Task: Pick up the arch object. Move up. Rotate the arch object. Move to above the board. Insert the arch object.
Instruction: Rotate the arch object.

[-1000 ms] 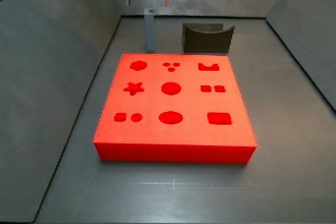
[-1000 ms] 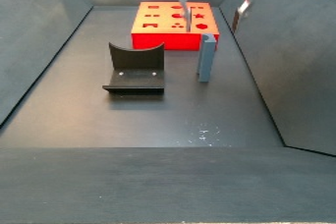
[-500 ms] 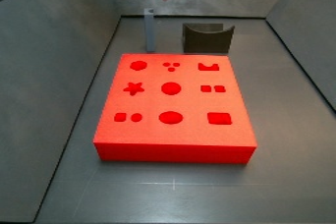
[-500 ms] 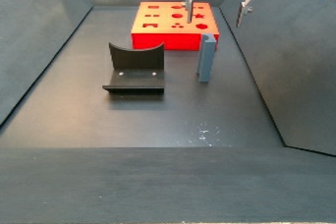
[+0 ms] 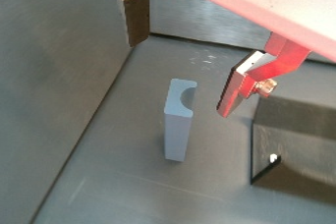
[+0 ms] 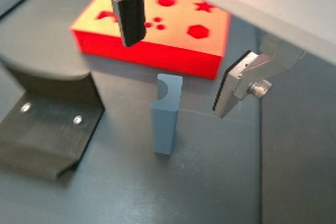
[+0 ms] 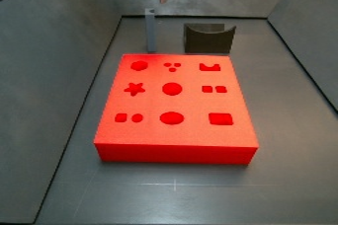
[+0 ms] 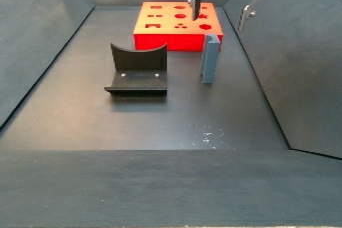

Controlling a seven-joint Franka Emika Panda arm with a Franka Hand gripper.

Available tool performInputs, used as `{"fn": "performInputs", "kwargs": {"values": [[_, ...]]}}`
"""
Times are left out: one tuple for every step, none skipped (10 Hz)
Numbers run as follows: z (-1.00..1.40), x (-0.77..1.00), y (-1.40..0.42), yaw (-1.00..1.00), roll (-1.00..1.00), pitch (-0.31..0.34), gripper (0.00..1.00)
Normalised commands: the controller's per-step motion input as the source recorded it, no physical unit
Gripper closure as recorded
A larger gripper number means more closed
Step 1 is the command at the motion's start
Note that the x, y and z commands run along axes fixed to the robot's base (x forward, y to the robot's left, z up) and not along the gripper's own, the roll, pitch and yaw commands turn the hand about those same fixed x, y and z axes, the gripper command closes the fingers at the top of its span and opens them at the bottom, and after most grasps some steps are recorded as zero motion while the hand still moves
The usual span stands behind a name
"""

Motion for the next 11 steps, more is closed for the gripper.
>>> {"fn": "performInputs", "kwargs": {"values": [[-0.02,0.02,0.02,-1.00,-0.01,0.004,0.00],[-0.02,0.02,0.02,-1.00,-0.01,0.004,0.00],[-0.02,0.02,0.02,-1.00,-0.01,0.004,0.00],[-0.02,0.02,0.02,-1.00,-0.01,0.005,0.00],[-0.02,0.02,0.02,-1.00,-0.01,0.005,0.00],[-0.02,0.02,0.02,-1.00,-0.01,0.006,0.00],[-0.02,0.02,0.02,-1.00,-0.01,0.006,0.00],[-0.02,0.02,0.02,-1.00,-0.02,0.007,0.00],[-0.02,0.02,0.02,-1.00,-0.02,0.008,0.00],[-0.02,0.02,0.02,-1.00,-0.02,0.010,0.00],[-0.02,0.02,0.02,-1.00,-0.03,0.012,0.00]]}}
